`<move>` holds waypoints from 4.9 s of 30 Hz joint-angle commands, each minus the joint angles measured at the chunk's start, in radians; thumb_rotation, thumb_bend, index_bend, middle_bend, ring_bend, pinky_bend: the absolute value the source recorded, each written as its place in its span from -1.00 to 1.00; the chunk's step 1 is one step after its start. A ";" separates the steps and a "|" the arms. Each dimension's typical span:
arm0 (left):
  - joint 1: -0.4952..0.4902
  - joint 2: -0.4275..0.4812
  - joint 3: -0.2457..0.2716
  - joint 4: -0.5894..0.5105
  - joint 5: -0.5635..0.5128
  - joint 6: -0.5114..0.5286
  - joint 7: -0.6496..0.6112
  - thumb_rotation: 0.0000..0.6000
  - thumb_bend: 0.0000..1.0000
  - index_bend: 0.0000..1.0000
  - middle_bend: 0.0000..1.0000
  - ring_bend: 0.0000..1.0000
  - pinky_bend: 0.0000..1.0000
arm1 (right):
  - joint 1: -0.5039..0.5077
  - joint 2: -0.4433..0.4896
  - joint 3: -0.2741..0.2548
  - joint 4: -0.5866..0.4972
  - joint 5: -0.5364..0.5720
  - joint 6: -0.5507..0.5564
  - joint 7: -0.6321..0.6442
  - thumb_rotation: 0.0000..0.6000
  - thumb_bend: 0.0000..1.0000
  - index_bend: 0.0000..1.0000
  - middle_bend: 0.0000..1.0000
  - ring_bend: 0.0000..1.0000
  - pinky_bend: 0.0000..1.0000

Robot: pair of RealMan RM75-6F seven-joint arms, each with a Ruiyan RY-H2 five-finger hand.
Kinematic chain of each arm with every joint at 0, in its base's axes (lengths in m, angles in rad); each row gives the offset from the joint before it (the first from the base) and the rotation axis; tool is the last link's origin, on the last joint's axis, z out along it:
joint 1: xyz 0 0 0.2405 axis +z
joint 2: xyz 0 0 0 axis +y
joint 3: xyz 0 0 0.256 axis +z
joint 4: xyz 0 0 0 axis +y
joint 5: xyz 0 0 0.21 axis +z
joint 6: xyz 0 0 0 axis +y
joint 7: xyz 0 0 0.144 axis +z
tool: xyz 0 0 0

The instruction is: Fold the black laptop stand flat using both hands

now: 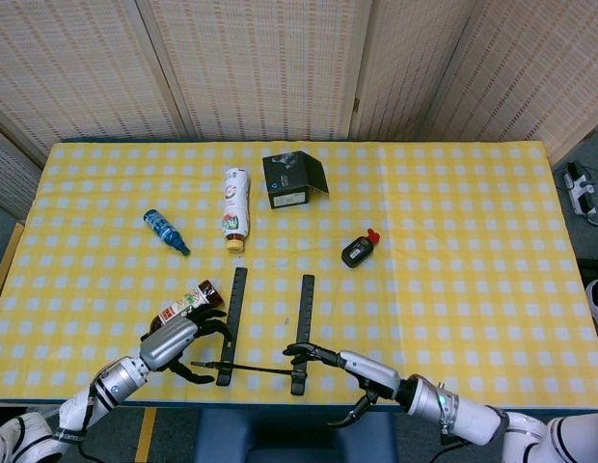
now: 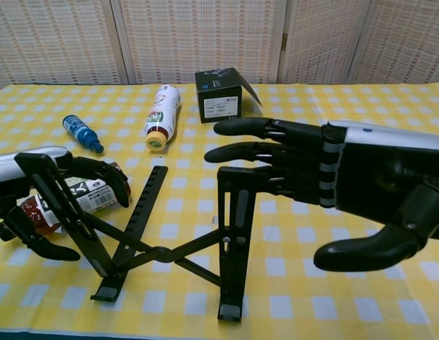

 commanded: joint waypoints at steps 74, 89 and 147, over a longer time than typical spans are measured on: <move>0.017 -0.124 -0.047 0.100 -0.077 -0.077 0.121 1.00 -0.32 0.23 -0.31 -0.66 -1.00 | -0.021 -0.051 -0.034 0.056 0.019 -0.015 0.041 1.00 -0.49 -0.98 -0.83 -0.79 -1.00; 0.016 -0.101 -0.033 0.052 -0.064 -0.081 0.129 1.00 -0.21 0.19 -0.29 -0.64 -1.00 | -0.029 -0.042 -0.028 0.064 0.031 -0.018 0.013 1.00 -0.49 -0.99 -0.83 -0.78 -1.00; 0.087 0.120 -0.137 -0.071 -0.086 0.091 0.111 1.00 -0.36 -0.69 -0.52 -0.89 -1.00 | -0.225 -0.078 0.104 -0.016 0.193 -0.124 -0.427 1.00 -0.49 -1.00 -1.00 -1.00 -1.00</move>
